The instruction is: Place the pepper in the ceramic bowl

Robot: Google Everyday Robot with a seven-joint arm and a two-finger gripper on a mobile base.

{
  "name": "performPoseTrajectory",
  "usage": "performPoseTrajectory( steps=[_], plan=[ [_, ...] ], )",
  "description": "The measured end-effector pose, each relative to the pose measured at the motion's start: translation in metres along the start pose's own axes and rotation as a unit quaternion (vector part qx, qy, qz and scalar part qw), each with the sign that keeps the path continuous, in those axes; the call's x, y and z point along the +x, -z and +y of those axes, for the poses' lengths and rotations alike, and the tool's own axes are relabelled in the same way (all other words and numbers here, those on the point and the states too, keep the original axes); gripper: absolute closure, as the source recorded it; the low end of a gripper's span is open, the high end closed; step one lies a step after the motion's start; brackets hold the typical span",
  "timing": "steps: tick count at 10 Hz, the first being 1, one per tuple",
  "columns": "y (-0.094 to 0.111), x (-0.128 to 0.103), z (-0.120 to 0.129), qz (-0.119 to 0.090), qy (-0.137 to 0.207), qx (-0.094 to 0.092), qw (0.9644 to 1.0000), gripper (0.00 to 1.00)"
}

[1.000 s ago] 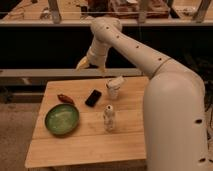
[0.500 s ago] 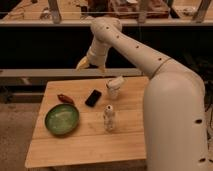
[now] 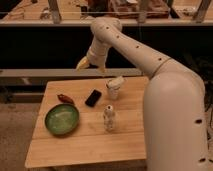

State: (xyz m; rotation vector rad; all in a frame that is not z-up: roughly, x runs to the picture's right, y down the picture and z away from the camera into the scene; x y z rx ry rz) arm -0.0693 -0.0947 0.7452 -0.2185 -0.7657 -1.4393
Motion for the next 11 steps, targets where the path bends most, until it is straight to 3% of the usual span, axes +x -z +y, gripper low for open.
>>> performPoseTrajectory(
  steps=[2, 4, 7, 11],
  plan=[
    [-0.004, 0.000, -0.001, 0.002, 0.006, -0.007, 1.0000, 0.20],
    [-0.032, -0.004, -0.026, 0.005, 0.049, -0.032, 0.9983, 0.20],
    [-0.057, -0.006, -0.062, 0.006, 0.074, -0.049, 0.9961, 0.20],
    [-0.086, -0.007, -0.051, 0.004, 0.085, -0.054, 0.9949, 0.20]
  ],
)
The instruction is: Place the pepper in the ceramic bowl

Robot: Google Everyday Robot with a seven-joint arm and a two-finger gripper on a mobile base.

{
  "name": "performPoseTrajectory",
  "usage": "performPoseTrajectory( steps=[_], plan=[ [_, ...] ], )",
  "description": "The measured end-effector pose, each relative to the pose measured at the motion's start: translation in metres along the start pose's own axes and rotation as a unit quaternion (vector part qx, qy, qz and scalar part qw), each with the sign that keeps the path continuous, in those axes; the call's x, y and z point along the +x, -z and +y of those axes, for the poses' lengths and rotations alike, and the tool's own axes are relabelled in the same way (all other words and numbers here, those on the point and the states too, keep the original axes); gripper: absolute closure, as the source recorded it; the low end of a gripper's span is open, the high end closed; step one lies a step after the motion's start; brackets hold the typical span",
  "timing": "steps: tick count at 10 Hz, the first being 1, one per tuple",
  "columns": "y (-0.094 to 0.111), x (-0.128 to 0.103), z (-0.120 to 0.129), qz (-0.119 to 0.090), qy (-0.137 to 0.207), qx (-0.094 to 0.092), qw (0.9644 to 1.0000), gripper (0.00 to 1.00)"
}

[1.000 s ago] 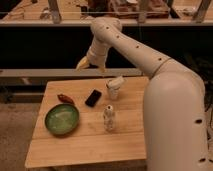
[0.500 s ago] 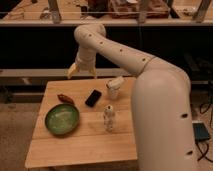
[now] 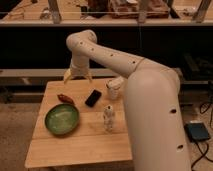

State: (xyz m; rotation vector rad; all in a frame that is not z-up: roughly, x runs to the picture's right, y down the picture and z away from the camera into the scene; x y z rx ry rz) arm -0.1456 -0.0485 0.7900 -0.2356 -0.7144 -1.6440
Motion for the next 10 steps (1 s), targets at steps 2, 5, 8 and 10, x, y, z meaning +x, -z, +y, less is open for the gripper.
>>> performPoseTrajectory(
  steps=[2, 5, 8, 10],
  plan=[
    [-0.018, 0.003, -0.017, -0.002, 0.013, -0.003, 0.9999, 0.20],
    [-0.046, 0.004, -0.054, -0.003, 0.026, -0.018, 0.9995, 0.20],
    [-0.073, 0.005, -0.065, -0.006, 0.042, -0.024, 0.9988, 0.20],
    [-0.085, 0.009, -0.090, -0.007, 0.049, -0.022, 0.9986, 0.20]
  ],
)
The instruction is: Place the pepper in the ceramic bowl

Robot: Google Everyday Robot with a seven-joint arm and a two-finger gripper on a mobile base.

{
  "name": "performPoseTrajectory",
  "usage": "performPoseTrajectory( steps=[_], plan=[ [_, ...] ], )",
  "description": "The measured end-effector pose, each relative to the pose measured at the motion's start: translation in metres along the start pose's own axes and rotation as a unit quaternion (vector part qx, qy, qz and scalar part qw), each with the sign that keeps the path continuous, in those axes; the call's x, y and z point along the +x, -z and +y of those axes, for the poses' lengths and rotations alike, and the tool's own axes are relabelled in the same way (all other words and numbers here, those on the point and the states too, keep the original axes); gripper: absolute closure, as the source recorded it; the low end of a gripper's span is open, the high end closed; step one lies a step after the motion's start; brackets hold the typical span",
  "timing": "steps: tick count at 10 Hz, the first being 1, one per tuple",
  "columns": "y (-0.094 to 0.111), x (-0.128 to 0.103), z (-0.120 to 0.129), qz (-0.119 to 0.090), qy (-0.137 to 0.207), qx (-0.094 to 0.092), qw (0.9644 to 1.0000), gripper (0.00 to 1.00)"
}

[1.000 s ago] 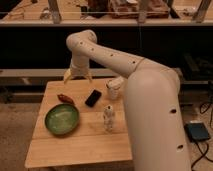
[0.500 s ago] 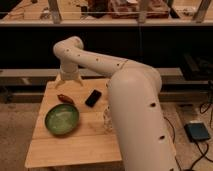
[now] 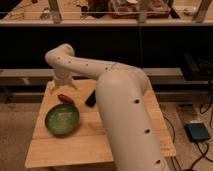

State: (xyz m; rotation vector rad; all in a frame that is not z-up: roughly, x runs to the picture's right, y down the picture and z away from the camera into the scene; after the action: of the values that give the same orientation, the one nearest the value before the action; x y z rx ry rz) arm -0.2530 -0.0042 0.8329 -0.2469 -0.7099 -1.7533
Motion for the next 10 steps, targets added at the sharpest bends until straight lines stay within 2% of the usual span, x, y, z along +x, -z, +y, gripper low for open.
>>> performPoseTrajectory(
  steps=[2, 3, 7, 10],
  plan=[
    [-0.015, 0.014, -0.014, 0.002, 0.005, -0.003, 1.0000, 0.20],
    [-0.025, 0.018, -0.011, 0.001, 0.004, -0.003, 1.0000, 0.20],
    [-0.031, 0.010, 0.021, 0.006, -0.002, -0.003, 1.0000, 0.20],
    [-0.052, 0.011, 0.010, 0.004, -0.001, -0.001, 1.0000, 0.20]
  ],
)
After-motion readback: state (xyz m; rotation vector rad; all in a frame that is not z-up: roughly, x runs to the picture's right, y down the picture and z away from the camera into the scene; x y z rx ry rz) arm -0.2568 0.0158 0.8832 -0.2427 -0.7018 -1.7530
